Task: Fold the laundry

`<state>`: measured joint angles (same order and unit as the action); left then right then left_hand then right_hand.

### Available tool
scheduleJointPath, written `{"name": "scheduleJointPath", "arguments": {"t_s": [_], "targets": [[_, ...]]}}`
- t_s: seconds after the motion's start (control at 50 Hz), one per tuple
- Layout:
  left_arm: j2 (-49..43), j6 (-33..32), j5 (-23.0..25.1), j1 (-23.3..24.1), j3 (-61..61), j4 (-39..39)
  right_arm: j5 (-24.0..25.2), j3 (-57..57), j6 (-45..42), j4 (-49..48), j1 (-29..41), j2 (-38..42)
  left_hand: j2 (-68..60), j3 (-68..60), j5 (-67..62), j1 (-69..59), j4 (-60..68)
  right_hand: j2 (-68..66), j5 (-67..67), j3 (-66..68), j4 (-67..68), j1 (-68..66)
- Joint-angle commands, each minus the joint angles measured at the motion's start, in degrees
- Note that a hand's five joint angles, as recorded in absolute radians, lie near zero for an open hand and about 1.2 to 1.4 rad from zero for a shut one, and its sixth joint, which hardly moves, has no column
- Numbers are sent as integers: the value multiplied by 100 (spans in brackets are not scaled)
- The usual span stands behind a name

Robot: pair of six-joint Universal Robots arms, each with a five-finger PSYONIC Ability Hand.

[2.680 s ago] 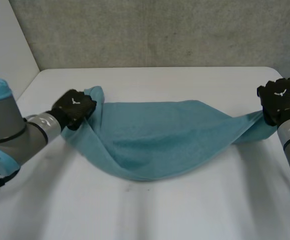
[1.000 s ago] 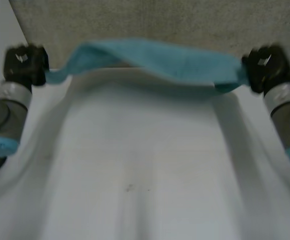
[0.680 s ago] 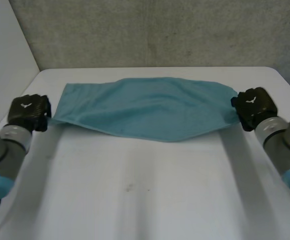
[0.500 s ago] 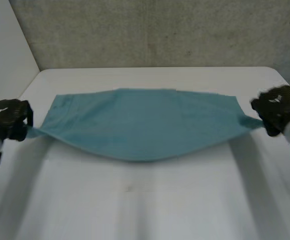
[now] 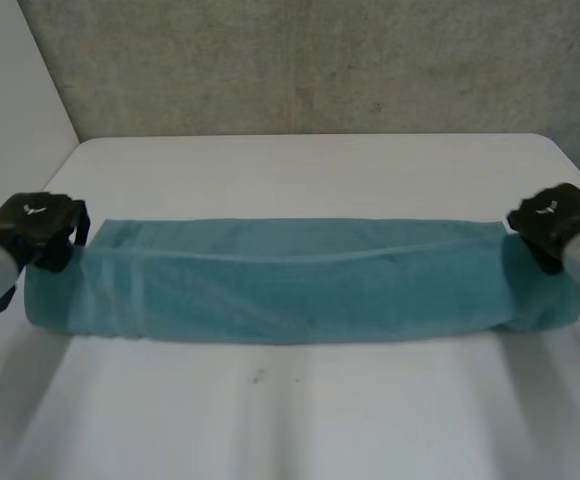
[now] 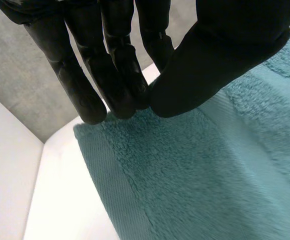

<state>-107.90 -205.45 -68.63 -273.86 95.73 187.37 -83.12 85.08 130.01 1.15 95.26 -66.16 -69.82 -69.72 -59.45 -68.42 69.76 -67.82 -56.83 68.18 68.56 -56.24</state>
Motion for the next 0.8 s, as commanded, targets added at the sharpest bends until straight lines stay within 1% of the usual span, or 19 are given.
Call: {"name": "scheduleJointPath", "arguments": {"t_s": [0.02, 0.04, 0.08, 0.1, 0.18, 0.2, 0.22, 0.24, 0.3, 0.54, 0.56, 0.58, 0.6, 0.62, 0.64, 0.66, 0.68, 0.78, 0.8], "targets": [[-1594, 40, -942, 597, -1513, 467, -555, -1394, 183, -571, 371, 1472, -1018, -1028, -1055, -1158, 1024, -1218, -1317, 1182, 1144, -2376], [-1872, 14, -994, 693, -1800, 493, -556, -1397, 183, -572, 371, 1474, -1018, -1028, -1055, -1158, 1024, -1218, -1317, 1182, 1144, -2376], [-2110, 39, -1012, 807, -2081, 519, -731, -1878, 165, -852, 493, 1929, -1018, -1028, -1055, -1158, 1024, -1218, -1317, 1182, 1144, -2376], [-2330, 31, -1029, 913, -2337, 572, -732, -1881, 165, -853, 494, 1931, -1018, -1028, -1055, -1158, 1024, -1218, -1317, 1182, 1144, -2376], [-2710, -4, -1109, 1002, -2761, 792, -907, -2485, 157, -1248, 591, 2510, -1018, -1028, -1055, -1158, 1024, -1218, -1317, 1182, 1144, -2376], [-2849, -4, -1222, 1010, -2935, 931, -1021, -2670, 148, -1353, 608, 2694, -1018, -1028, -1055, -1158, 1024, -1218, -1317, 1182, 1144, -2376], [-2990, -4, -1327, 1037, -3093, 1063, -1022, -2672, 148, -1354, 608, 2696, -1018, -1028, -1055, -1158, 1024, -1218, -1317, 1182, 1144, -2376], [-2991, -4, -1328, 1037, -3095, 1064, -1153, -2863, 130, -1450, 617, 2861, -1018, -1028, -1055, -1158, 1024, -1218, -1317, 1182, 1144, -2376], [-3218, -13, -1425, 1089, -3349, 1205, -1286, -3119, 86, -1495, 634, 3099, -1018, -1028, -1055, -1158, 1024, -1218, -1317, 1182, 1144, -2376], [-3334, -13, -1372, 1300, -3455, 1715, -1356, -3234, 139, -1767, 678, 3259, -1018, -1028, -1055, -1158, 1024, -1218, -1317, 1182, 1144, -2376], [-3334, -13, -1372, 1300, -3455, 1715, -1356, -3234, 148, -1837, 678, 3259, -1018, -1028, -1055, -1158, 1024, -74, -174, 39, 1, -1233], [-3343, -13, -1372, 1318, -3438, 1741, -1373, -3217, 148, -1873, 687, 3267, -1018, -1028, -1055, -1158, 1024, 2785, 2686, -2820, -2858, 1626], [-3343, -13, -1372, 1344, -3412, 1750, -1374, -3217, 148, -1873, 687, 3267, -320, -330, -358, -460, 327, 2813, 2714, -2849, -2886, 1655], [-3343, -13, -1372, 1344, -3411, 1750, -1391, -3182, 148, -1882, 687, 3267, -313, -323, -351, -453, 320, 5495, 5396, -5530, -5568, 4336], [-3325, -13, -1372, 1379, -3394, 1750, -1391, -3181, 148, -1882, 687, 3267, 3234, 3224, 3196, 3094, -3227, 5521, 5422, -5557, -5595, 4363], [-3325, -13, -1372, 1380, -3394, 1750, -1391, -3147, 174, -1882, 713, 3267, 3269, 3259, 3232, 3129, -3262, 5782, 5683, -5818, -5856, 4624], [-3290, -22, -1381, 1432, -3324, 1750, -1374, -3068, 183, -1890, 731, 3259, 5982, 5972, 5945, 5842, -5976, 5782, 5683, -5818, -5856, 4624], [-2826, -83, -1390, 1564, -2833, 1768, -1356, -2716, 455, -1908, 705, 2881, 5982, 5972, 5945, 5842, -5976, 5782, 5683, -5818, -5856, 4624], [-2641, -75, -1398, 1564, -2649, 1768, -1347, -2524, 638, -1899, 653, 2541, 5982, 5972, 5945, 5842, -5976, 5782, 5683, -5818, -5856, 4624]]}}
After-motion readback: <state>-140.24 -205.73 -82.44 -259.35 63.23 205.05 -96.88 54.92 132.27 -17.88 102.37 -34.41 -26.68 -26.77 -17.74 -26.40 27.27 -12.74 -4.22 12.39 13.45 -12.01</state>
